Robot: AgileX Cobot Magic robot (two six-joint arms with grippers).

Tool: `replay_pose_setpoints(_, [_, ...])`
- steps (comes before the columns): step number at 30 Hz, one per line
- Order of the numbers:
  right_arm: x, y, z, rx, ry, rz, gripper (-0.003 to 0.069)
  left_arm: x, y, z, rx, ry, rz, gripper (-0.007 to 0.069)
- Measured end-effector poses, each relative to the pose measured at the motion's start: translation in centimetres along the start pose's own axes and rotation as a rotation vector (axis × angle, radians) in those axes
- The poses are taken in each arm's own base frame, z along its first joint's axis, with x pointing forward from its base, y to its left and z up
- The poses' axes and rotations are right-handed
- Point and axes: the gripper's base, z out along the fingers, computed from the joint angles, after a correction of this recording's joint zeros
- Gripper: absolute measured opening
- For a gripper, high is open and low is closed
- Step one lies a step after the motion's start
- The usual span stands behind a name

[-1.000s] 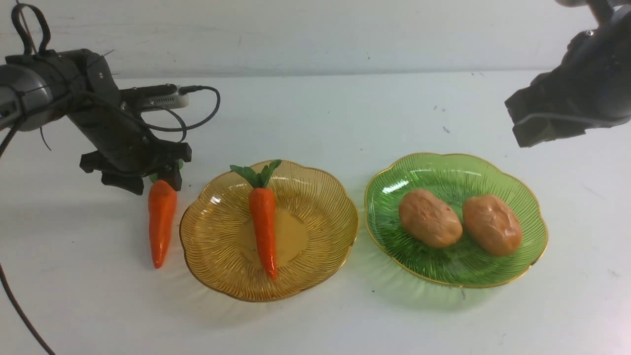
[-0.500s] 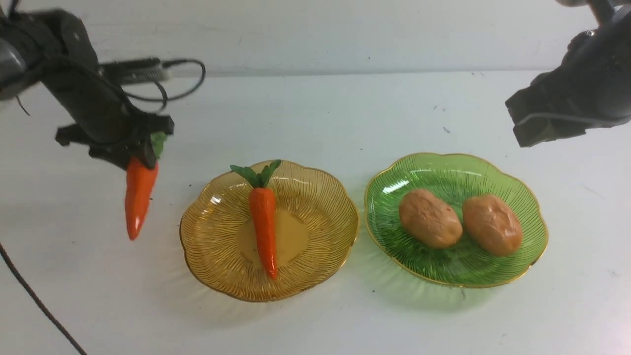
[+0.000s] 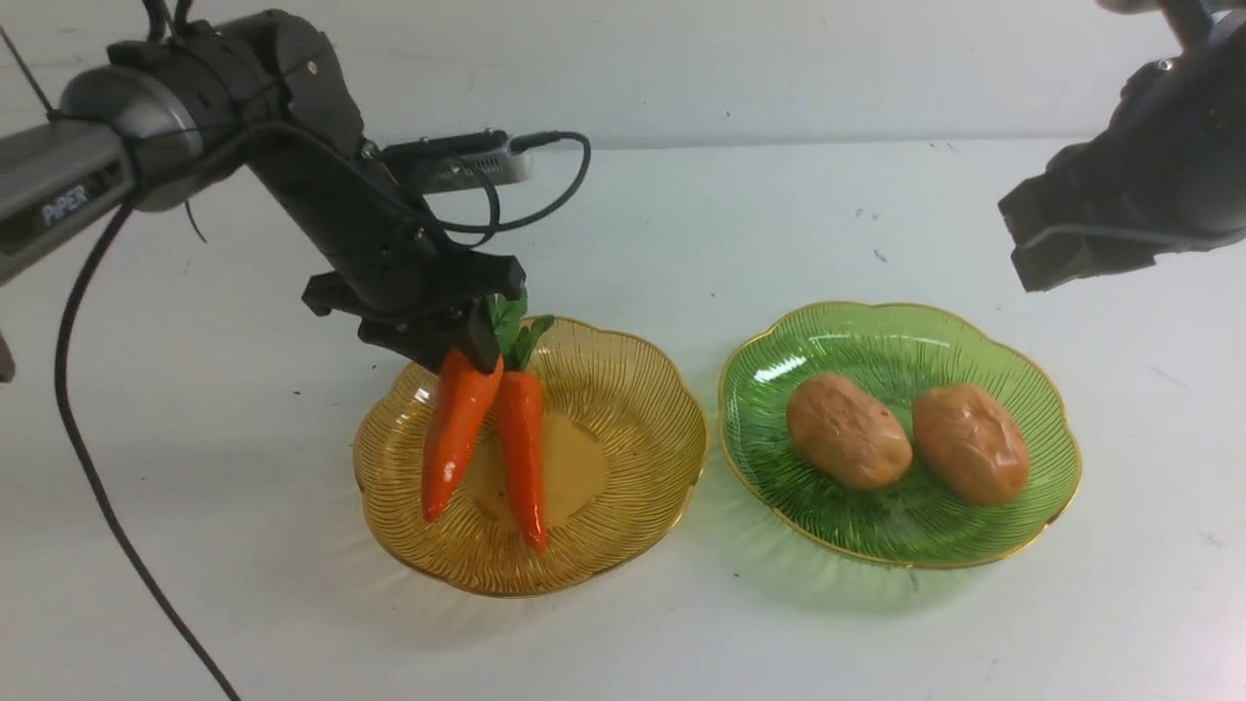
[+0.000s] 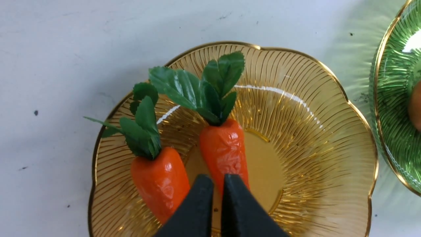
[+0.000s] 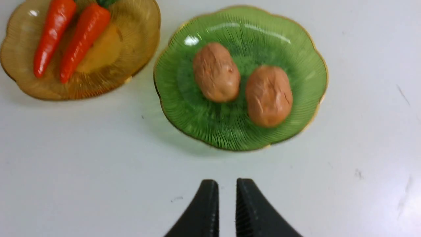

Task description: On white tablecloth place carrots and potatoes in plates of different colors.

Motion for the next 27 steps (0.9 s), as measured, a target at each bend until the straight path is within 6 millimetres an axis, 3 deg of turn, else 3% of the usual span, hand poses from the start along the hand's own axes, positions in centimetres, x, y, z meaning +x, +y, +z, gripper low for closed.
replay_pose_setpoints(7, [4.3, -0.1, 2.7, -0.006, -0.282, 0.002, -0.0015, 0.1, 0.0, 0.0, 0.001, 0.012, 0.002, -0.0004])
replay_pose_setpoints(12, [3.5, -0.1, 2.7, -0.007, -0.431, 0.001, -0.0015, 0.1, 0.0, 0.0, 0.001, 0.013, 0.002, -0.0004])
replay_pose_setpoints(27, [3.9, -0.1, 2.8, -0.007, -0.429, 0.001, -0.0015, 0.2, 0.0, 0.0, -0.001, 0.018, 0.027, -0.0004])
